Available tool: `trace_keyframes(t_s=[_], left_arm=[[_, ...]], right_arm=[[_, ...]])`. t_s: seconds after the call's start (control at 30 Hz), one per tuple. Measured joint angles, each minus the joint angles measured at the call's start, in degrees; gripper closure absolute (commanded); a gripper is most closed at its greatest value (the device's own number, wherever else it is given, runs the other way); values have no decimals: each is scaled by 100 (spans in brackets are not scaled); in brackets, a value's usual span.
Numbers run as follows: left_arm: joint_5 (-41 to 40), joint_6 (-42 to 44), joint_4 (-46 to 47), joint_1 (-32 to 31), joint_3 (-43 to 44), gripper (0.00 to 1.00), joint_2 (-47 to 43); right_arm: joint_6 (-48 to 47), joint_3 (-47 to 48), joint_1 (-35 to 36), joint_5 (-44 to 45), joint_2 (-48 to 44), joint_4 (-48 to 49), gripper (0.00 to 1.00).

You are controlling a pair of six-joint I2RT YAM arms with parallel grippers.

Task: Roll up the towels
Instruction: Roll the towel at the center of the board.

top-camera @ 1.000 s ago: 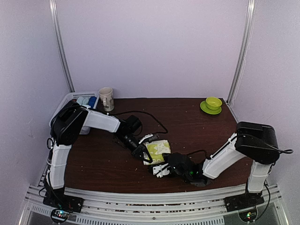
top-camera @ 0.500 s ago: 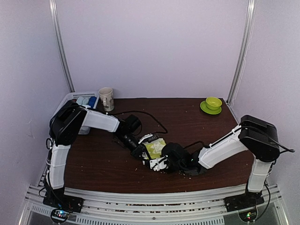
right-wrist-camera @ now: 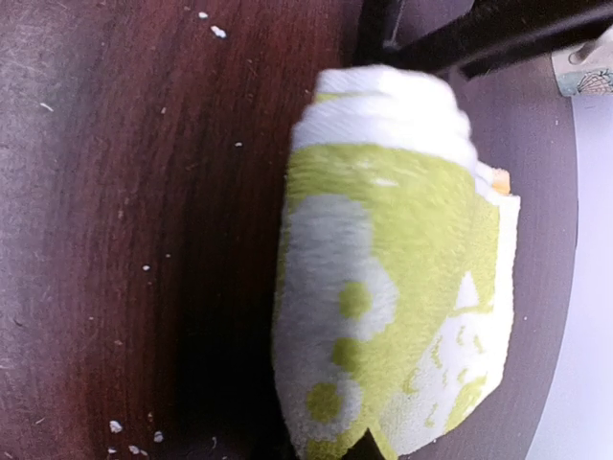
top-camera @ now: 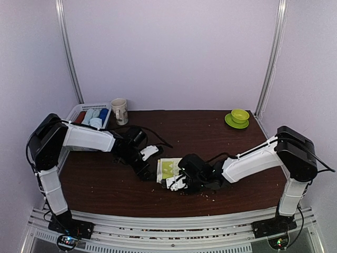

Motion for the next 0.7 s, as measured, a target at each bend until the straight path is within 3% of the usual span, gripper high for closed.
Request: trace_keyframes(t_s=[0.1, 0.23, 0.5, 0.7], left_arm=[[-964, -188, 391, 59, -739, 2, -693], [-1676, -372, 1108, 74, -1436, 2, -1578], [-1840, -170, 2741, -55, -2743, 6, -2562], [-2046, 426, 3681, -870, -3703, 8, -3193]], right_arm=[[79, 149, -39, -192, -13, -343, 100], [214, 442, -170, -562, -11, -883, 100], [549, 1451, -603, -1716, 369, -2251, 100], [678, 2616, -964, -2658, 1045, -3423, 100]])
